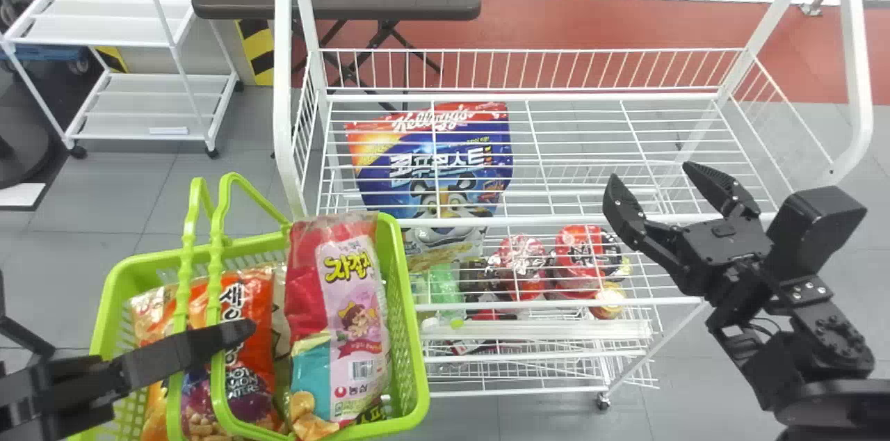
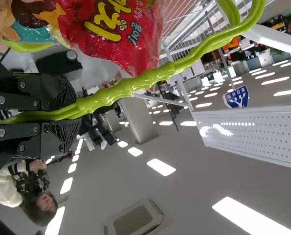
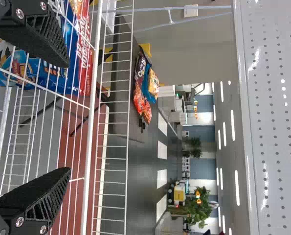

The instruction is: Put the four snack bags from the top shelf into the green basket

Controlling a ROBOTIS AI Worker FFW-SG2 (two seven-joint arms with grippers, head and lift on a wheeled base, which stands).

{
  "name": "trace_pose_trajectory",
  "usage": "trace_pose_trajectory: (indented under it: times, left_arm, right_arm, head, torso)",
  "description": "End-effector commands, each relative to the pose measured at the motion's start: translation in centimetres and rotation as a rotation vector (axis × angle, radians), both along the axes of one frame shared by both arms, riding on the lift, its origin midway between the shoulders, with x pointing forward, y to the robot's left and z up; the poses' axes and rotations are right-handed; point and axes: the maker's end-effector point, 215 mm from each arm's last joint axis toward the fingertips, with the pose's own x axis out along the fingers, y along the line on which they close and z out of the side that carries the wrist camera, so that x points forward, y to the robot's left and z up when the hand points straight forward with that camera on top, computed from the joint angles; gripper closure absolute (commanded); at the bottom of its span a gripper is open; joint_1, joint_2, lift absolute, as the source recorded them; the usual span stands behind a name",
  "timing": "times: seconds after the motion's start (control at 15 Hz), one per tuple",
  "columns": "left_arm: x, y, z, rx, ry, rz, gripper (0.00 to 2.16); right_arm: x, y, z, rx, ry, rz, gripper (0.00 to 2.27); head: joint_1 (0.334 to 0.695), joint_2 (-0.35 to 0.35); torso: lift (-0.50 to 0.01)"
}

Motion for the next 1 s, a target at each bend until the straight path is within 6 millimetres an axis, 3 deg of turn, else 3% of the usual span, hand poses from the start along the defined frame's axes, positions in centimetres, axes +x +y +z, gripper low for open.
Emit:
trace_pose_trajectory:
  times: [0.0,0.93]
  left_arm:
    - [-0.1,0.0,0.1,-0.008,-0.002,-0.003,2.15]
    - [0.3,0.4,-0.9,-0.012,0.015,0.007,2.15]
  right_arm:
    - [-0.3,-0.1,0.0,0.013,-0.004,-0.003,0.06]
    - [-0.5,-0.3,-0.8,0.019,0.012,-0.009,0.08]
  head:
    - [0.695,-0.053]
    - [0.695,-0.054]
  torso:
    - [0.0]
    - [0.0]
